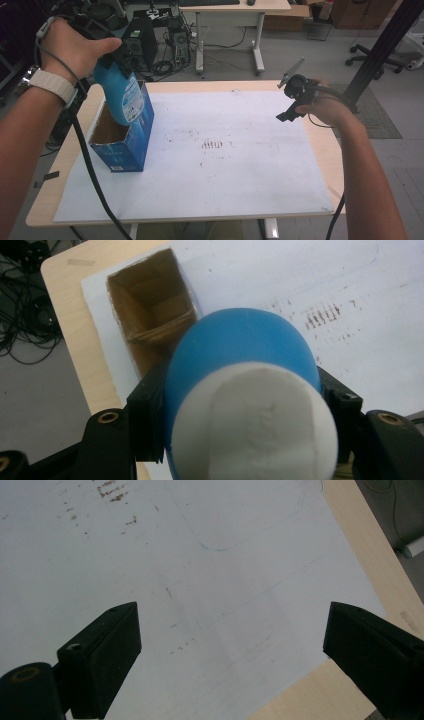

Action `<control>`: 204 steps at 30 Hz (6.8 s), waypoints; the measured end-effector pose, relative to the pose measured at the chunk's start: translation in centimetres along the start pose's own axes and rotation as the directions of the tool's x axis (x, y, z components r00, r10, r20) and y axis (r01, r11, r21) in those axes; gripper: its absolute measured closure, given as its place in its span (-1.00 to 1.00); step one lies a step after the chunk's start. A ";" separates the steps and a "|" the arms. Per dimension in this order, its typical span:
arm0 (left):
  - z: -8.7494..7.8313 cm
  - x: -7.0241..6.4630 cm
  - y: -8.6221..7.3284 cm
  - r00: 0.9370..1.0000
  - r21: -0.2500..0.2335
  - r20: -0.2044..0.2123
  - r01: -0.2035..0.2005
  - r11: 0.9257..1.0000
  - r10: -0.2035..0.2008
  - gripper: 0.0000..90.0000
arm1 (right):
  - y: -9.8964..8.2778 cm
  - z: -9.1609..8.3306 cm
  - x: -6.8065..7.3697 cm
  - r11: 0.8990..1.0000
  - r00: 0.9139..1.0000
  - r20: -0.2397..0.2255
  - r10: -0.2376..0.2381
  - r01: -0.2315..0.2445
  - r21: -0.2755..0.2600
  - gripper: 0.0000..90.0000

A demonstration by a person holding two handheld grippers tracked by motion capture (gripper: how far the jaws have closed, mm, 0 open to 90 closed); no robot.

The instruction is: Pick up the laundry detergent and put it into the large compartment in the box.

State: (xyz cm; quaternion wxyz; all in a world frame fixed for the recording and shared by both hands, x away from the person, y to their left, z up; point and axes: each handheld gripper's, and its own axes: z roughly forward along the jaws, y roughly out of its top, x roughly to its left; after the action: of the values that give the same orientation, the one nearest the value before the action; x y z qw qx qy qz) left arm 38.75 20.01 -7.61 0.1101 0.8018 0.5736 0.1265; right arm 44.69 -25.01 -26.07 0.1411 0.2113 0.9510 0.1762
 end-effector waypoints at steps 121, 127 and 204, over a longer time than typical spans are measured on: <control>19.3 5.1 -4.9 0.992 0.076 -0.040 0.126 0.989 -0.123 -0.17 | -0.7 1.8 -0.3 1.000 1.000 -0.020 0.022 -0.021 0.023 -0.81; 19.9 5.2 -5.2 0.991 0.082 -0.035 0.130 0.988 -0.127 -0.17 | -0.8 2.0 -0.3 0.999 0.999 -0.022 0.025 -0.024 0.024 -0.81; 19.3 5.8 -5.2 0.999 0.012 -0.018 0.033 0.999 -0.033 -0.58 | -0.9 2.4 0.2 0.999 0.999 -0.040 0.033 -0.032 0.023 -0.81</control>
State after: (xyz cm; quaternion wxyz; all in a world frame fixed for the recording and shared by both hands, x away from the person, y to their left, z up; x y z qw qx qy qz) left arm 42.23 26.53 -27.09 0.1021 0.7917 0.5885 0.1280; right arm 44.99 -25.01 -28.61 0.1166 0.2245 0.9520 0.1722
